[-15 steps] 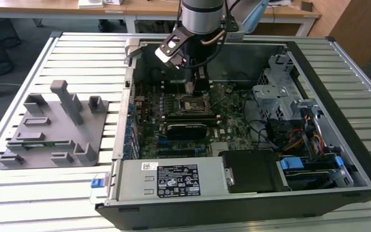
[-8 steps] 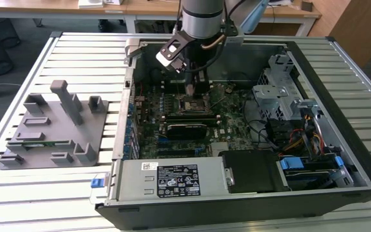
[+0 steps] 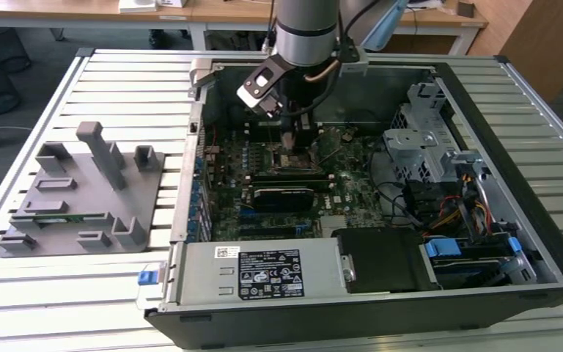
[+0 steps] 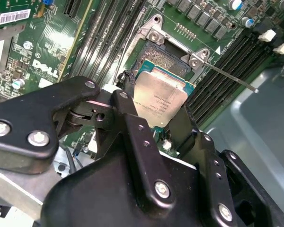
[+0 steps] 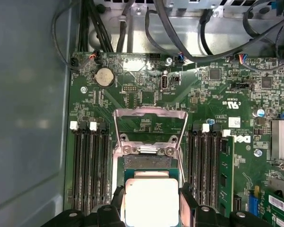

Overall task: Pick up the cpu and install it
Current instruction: 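Place the cpu into insertion slot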

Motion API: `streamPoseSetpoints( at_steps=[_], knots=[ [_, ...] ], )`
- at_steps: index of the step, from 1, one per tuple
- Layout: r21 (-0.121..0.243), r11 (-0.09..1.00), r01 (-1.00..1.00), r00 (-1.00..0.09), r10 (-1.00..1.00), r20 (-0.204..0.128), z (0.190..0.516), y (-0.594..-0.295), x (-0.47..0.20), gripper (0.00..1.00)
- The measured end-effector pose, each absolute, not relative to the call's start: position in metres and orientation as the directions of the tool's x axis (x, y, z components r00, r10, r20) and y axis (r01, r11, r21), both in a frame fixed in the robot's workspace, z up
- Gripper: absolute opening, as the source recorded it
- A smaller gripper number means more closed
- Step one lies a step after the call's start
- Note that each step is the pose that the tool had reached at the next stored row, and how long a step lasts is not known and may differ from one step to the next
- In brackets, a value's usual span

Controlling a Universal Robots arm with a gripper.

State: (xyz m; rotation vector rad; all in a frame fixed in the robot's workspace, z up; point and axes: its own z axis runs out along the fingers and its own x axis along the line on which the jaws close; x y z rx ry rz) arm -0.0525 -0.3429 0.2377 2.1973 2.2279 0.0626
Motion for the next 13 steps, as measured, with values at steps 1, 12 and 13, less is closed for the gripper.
streamPoseSetpoints(
  at_steps=[1,12,13],
  knots=[
    [0.037,0.013,0.999,-0.014,1.000,0.020,0.237,-0.343,-0.052,0.54],
    [0.037,-0.005,0.999,0.005,1.000,0.017,0.226,-0.343,-0.052,0.54],
    [0.037,-0.005,0.999,0.005,1.000,0.017,0.224,-0.343,-0.052,0.54]
  ],
)
